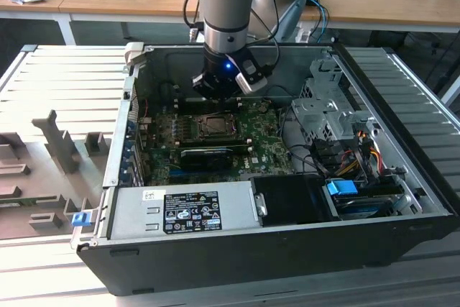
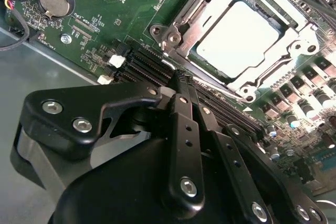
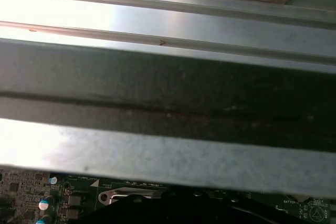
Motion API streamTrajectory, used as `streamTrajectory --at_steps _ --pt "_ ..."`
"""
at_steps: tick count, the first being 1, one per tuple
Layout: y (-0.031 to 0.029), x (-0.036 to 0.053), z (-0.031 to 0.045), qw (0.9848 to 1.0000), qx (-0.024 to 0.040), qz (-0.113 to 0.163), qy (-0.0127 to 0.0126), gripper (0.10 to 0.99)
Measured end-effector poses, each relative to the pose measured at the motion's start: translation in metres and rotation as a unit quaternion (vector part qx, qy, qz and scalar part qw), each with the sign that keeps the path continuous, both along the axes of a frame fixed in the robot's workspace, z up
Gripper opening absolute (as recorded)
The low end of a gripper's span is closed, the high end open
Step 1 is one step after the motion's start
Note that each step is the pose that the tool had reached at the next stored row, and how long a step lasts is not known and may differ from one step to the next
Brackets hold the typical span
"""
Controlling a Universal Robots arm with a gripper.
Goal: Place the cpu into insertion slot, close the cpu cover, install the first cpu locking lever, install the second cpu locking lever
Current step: 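Install the first cpu locking lever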
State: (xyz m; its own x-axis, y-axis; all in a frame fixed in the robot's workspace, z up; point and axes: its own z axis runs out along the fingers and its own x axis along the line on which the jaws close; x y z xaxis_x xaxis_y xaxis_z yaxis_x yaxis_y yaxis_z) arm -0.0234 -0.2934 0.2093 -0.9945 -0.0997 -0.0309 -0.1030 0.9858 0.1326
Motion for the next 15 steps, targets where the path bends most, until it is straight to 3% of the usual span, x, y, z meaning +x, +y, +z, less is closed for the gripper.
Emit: streamTrajectory --at_steps 15 --pt "-0.0013 0.0027 -0.0055 1.0000 0.0000 0.000 0.0000 0.106"
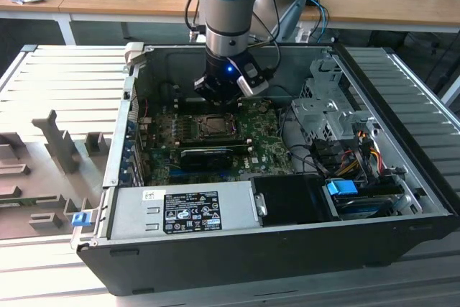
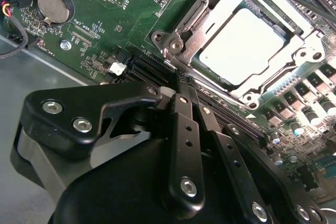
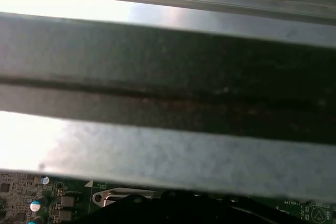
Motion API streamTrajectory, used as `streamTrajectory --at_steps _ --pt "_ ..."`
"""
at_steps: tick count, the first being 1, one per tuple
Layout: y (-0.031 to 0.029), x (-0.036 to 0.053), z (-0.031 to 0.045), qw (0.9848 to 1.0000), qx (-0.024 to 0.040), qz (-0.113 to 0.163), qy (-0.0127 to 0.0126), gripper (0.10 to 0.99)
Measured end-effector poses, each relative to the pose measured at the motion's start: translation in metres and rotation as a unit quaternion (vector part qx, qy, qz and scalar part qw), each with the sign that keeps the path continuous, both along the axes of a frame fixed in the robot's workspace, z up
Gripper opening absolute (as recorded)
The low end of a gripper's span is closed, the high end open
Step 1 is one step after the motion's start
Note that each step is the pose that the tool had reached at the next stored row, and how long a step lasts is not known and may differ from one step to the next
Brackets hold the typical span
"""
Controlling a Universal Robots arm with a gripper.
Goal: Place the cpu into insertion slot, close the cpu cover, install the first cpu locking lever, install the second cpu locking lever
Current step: 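Install the first cpu locking lever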
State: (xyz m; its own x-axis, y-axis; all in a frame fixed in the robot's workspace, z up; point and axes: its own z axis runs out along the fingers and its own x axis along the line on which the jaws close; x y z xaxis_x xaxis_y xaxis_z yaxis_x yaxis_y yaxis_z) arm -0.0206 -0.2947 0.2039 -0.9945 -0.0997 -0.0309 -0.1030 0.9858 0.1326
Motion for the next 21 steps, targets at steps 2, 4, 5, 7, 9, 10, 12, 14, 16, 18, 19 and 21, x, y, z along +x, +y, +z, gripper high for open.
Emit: streamTrajectory --at_steps 2,4,5,7,9,10,12,14,16,18,19,21 --pt "-0.0010 0.0002 -0.0002 1.0000 0.0000 0.000 0.0000 0.106" --pt "-0.0018 0.0002 -0.0009 1.0000 0.0000 0.000 -0.0001 0.106" --pt "-0.0020 0.0002 -0.0013 1.0000 -0.0001 0.000 0.0000 0.106" --pt "-0.0022 0.0002 -0.0025 1.0000 0.0001 0.000 0.0000 0.106" --pt "-0.0023 0.0002 -0.0032 1.0000 0.0000 0.000 0.0000 0.106" --pt "-0.0024 0.0002 -0.0034 1.0000 0.0001 0.000 0.0000 0.106" --pt "-0.0023 0.0002 -0.0035 1.0000 0.0016 0.000 0.0002 0.106" --pt "-0.0022 0.0002 -0.0036 1.0000 0.0029 0.000 0.0001 0.106" --pt "-0.0023 0.0002 -0.0035 1.0000 0.0039 0.000 0.0002 0.106" --pt "-0.0023 0.0002 -0.0032 1.0000 0.0042 0.000 0.0002 0.106" --pt "-0.0023 0.0002 -0.0026 1.0000 0.0041 0.000 0.0002 0.106" --pt "-0.0023 0.0002 -0.0006 1.0000 0.0041 0.000 0.0002 0.106"
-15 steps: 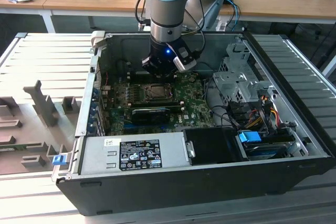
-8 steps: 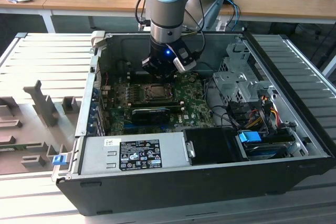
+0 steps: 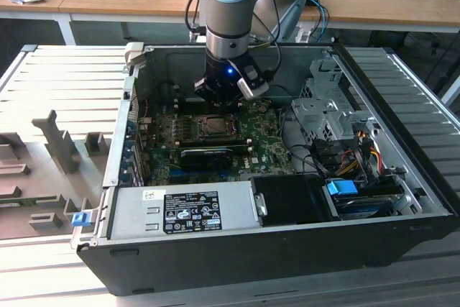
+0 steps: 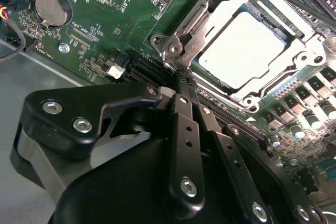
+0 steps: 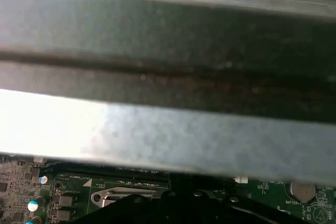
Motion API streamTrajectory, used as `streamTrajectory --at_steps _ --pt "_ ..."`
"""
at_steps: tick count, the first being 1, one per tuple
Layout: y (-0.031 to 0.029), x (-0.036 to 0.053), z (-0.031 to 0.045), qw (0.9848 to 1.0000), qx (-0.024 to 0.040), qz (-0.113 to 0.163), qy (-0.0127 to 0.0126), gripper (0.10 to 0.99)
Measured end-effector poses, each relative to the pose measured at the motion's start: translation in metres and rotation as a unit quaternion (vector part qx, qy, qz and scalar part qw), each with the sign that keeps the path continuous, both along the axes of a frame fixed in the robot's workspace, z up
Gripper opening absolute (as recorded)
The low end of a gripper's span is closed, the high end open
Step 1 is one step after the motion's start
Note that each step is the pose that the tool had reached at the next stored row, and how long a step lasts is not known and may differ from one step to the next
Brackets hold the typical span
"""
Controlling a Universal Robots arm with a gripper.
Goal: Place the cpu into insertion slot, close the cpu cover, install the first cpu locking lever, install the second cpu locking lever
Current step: 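Install the first cpu locking lever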
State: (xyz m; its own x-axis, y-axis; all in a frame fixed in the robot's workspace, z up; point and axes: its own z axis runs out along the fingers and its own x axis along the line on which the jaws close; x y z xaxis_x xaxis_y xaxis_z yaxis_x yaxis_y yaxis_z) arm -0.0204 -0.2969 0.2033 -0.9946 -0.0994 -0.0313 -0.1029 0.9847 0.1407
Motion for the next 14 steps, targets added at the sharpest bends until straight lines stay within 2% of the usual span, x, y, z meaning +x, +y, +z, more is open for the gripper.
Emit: streamTrajectory --at_steps 4,14 --pt "0.0000 0.0000 0.0099 1.0000 0.0000 0.000 0.0000 0.106" --pt "-0.0069 0.0002 0.0103 1.0000 0.0000 0.000 0.0000 0.106"
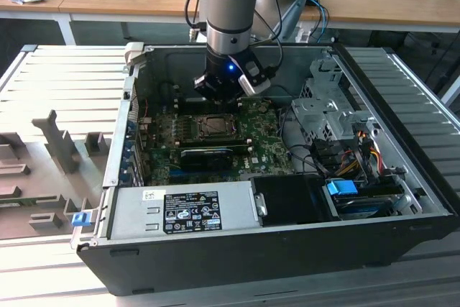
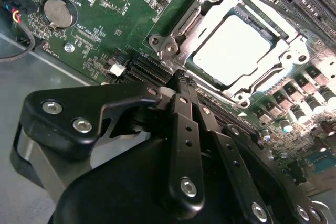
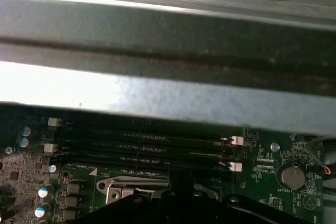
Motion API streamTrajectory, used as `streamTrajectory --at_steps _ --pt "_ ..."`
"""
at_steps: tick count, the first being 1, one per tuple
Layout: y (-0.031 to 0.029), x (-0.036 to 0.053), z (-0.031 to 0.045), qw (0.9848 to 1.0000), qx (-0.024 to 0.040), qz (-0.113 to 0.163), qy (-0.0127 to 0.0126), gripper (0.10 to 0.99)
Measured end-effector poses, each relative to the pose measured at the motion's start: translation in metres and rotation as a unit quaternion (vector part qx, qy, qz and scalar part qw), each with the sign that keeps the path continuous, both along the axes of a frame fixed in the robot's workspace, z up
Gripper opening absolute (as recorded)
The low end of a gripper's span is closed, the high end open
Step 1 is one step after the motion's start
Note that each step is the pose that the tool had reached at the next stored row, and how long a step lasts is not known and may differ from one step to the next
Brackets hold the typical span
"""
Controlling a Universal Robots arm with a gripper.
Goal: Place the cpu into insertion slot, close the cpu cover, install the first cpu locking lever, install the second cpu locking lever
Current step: 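Install the first cpu locking lever, then install the second cpu locking lever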
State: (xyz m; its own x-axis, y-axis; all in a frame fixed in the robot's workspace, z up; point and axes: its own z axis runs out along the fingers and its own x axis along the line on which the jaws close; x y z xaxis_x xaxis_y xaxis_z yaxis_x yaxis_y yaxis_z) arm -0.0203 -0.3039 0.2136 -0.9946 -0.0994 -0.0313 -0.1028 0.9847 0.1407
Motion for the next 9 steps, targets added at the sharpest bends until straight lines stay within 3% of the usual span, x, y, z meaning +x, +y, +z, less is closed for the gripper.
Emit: streamTrajectory --at_steps 9 --pt "-0.0075 0.0001 0.0000 1.0000 0.0000 0.000 0.0000 0.106"
